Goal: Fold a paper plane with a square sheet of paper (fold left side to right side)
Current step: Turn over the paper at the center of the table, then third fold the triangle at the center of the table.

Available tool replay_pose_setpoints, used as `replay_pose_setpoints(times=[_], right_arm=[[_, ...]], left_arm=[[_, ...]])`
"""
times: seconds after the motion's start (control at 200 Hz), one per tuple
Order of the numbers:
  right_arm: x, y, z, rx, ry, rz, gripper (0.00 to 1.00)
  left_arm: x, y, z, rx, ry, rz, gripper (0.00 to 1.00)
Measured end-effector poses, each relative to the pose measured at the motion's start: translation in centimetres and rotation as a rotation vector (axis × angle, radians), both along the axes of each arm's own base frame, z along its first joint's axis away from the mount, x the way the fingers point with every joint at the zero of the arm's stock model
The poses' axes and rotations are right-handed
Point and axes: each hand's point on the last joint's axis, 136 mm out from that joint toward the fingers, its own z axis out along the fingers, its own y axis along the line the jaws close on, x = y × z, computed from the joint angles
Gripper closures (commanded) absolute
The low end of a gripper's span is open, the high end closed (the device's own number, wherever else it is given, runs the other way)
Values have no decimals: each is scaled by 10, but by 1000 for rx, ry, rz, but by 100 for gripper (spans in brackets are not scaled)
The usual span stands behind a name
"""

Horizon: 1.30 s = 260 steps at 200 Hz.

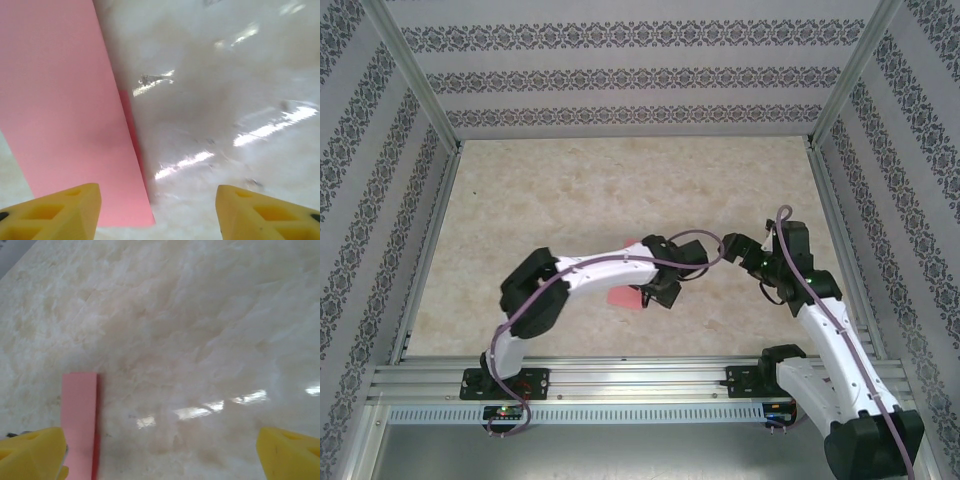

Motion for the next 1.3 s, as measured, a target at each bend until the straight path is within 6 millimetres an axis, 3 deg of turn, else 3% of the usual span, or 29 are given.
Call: replay_pose_setpoints(times=[0.16,0.275,0.435,0.644,0.959,1.299], right_arm=[[3,35,-21,93,55,120,7],[2,79,-31,120,77,254,9],[1,135,-54,136,130,388,17],[23,188,-70,153,129,472,19],[68,216,-87,134,108,484,19],[72,211,-112,59,136,503,19]], left_arm=[[20,22,57,-271,-69,88,24],[41,57,74,-438,-119,206,19],[55,101,55,-550,-126,369,17],[57,130,15,-671,-59,534,17],[66,112,19,-801,-34,525,17],[64,108,-3,-774,26,535,18]])
